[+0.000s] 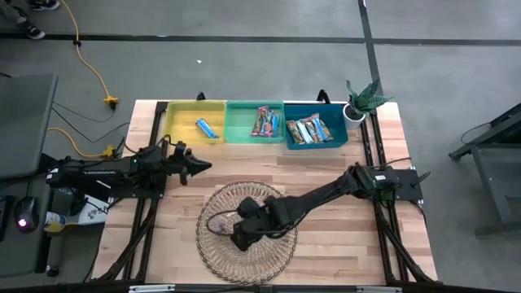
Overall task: Pick and place Granola Bars by type
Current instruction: Put the blue granola bar into the yellow bin
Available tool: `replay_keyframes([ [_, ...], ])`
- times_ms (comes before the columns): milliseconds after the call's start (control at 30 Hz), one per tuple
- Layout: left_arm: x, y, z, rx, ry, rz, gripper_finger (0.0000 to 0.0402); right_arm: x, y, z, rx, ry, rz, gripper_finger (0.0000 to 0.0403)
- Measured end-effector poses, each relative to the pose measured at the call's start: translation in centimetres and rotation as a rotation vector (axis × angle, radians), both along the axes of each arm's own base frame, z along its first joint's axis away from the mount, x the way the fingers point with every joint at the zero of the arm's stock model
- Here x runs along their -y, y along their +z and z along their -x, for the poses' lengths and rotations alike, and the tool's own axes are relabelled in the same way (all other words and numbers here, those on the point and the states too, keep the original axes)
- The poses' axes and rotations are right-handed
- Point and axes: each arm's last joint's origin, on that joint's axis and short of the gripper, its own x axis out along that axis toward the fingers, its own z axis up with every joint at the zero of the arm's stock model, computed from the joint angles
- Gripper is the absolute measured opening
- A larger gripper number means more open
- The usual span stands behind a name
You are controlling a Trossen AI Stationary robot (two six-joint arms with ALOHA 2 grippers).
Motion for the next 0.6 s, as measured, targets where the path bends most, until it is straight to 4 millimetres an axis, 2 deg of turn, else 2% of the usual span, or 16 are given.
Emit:
replay_keyframes([
  [133, 0.4, 2.0, 0.0, 0.181, -0.142, -0.02, 0.0, 1.6, 1.6, -0.1, 0.041, 0.05, 0.058, 0.0024],
  [333, 0.6, 5.0, 0.1, 0.249, -0.204, -0.052, 0.0, 3.6, 3.4, -0.7, 0.127, 0.09, 0.132, 0.0019],
  [600, 0.5, 5.1, -1.3, 0.169, -0.24, -0.032, 0.0, 6.3, 5.8, -1.2, 0.231, 0.097, 0.208, 0.0022],
])
